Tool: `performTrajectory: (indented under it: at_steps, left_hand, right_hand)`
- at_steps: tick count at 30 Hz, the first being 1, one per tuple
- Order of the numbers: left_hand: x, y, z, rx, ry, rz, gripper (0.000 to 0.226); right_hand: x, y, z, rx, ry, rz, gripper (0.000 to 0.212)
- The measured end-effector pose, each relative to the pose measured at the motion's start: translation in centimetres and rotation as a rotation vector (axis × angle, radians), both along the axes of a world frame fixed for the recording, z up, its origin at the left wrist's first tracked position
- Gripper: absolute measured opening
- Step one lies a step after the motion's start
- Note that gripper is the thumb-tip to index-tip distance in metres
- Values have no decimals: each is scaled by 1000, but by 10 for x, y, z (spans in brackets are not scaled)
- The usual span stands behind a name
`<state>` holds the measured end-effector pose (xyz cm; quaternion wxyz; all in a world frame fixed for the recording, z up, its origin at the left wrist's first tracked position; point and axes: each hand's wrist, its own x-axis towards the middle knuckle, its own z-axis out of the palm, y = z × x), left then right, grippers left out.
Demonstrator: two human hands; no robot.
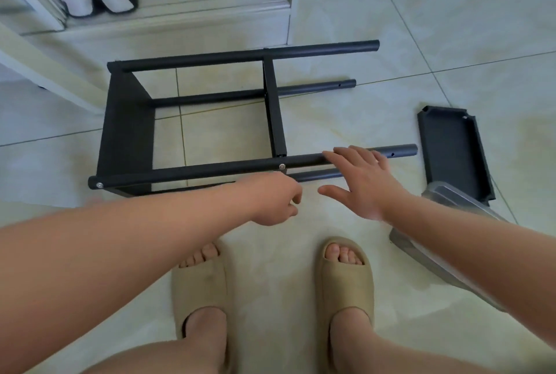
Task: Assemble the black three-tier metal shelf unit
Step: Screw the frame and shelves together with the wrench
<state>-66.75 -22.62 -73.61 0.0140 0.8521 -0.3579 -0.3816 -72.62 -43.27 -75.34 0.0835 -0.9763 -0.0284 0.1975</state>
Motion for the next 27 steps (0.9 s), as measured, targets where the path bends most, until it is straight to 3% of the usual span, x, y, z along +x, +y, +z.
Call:
performTrajectory:
  at_steps: [4,8,13,15,18,22,27]
  left_hand:
    - [9,-25,21,30,-76,-94,31]
    - [4,-72,33,19,-96,-213,33]
    - [-24,-136,12,1,38,-299,45]
    - [-39,-159,-3,-61,138,-236,53]
    - [-60,-193,-28,-151,333,32,56]
    - [-76,-220,-59,-232,424,300,36]
    - [-79,-218,-73,-256,532,392,6]
  right_hand:
    - [-37,-41,13,-41,6,-81,87]
    - [-83,-85,13,-61,-13,-239,66]
    - [-130,-135,-13,-47,-58,-431,45]
    - [-140,-151,-27,-21,-51,-572,32]
    - [-150,-174,-51,20,7,-723,19]
    - [-158,-192,-87,83,118,-712,21]
    - [-142,-188,-115,173,131,-757,31]
